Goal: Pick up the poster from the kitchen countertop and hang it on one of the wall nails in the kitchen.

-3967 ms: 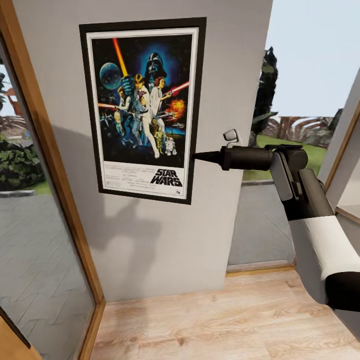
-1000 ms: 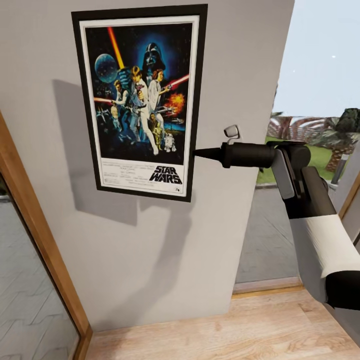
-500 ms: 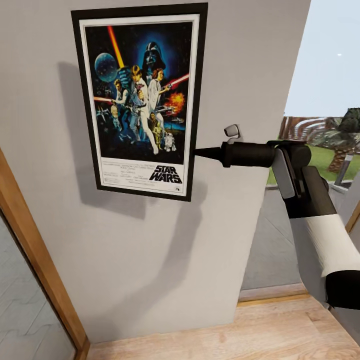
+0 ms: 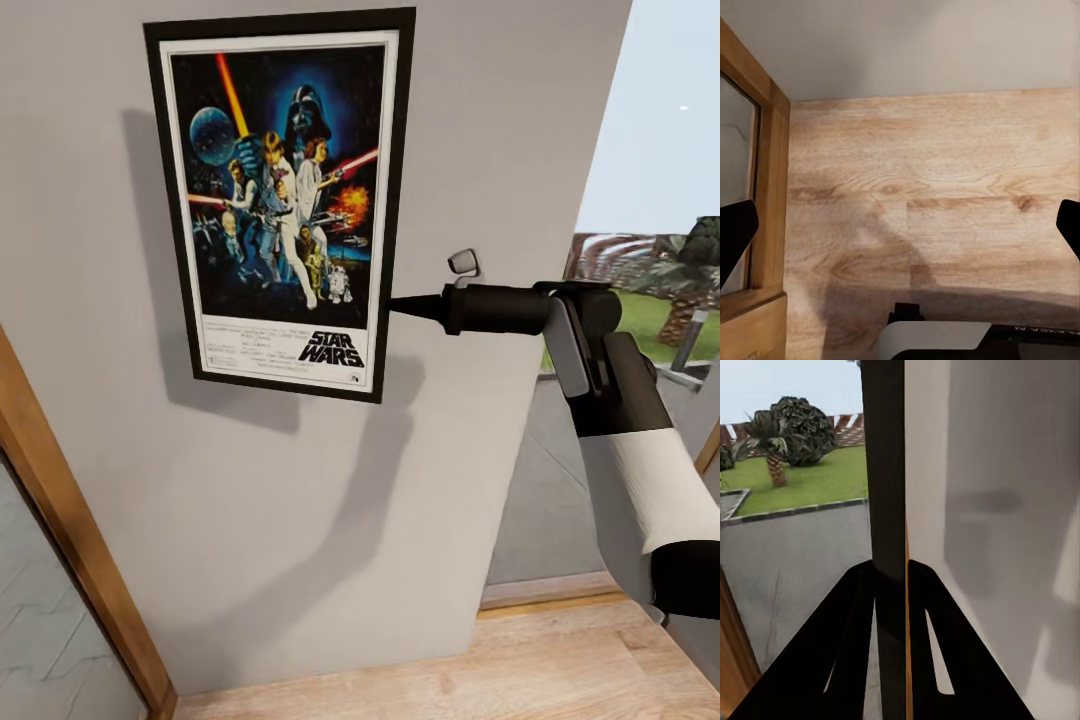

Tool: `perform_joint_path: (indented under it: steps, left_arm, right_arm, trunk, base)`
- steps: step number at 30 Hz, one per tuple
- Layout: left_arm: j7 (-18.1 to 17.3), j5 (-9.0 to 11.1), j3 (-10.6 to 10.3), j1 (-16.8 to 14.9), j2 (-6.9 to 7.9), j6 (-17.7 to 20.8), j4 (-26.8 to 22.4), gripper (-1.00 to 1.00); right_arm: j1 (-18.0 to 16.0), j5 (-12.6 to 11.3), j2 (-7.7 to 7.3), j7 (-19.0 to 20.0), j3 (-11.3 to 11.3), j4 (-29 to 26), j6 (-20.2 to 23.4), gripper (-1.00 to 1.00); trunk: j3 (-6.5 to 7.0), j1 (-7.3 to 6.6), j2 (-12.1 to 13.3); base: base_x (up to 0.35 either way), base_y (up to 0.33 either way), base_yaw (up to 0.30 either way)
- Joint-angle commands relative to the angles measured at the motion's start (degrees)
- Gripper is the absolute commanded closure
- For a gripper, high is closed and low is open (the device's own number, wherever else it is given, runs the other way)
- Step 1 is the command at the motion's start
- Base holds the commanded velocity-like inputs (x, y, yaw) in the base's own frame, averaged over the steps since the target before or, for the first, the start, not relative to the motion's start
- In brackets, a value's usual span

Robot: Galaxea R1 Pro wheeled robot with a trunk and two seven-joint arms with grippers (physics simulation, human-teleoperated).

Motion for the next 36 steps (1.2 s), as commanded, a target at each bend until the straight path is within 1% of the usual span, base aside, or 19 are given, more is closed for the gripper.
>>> perform_joint_path:
  steps: [1,14,28,36]
  left_arm:
    - [0.0,0.0,0.0,0.0,-0.01,-0.1,0.0,-1.0]
    - [0.0,0.0,0.0,0.0,-0.01,-0.1,0.0,-1.0]
    - [0.0,0.0,0.0,0.0,-0.01,-0.1,0.0,-1.0]
    - [0.0,0.0,0.0,0.0,-0.01,-0.1,0.0,-1.0]
  right_arm:
    - [0.0,-0.4,-0.01,0.1,0.1,0.2,0.4,1.0]
    - [0.0,-0.3,0.15,0.1,0.2,2.0,0.5,1.0]
    - [0.0,-0.3,0.13,0.1,0.3,2.1,0.4,1.0]
    - [0.0,-0.3,0.1,0.1,0.2,2.0,0.4,1.0]
  trunk:
    - [-0.02,0.02,0.0]
    - [-0.02,0.02,0.0]
    - [-0.02,0.02,0.0]
    - [-0.02,0.02,0.0]
  base:
    - [0.009,0.0,0.0]
    - [0.001,0.0,0.0]
    - [0.001,0.0,0.0]
    - [0.158,0.087,0.0]
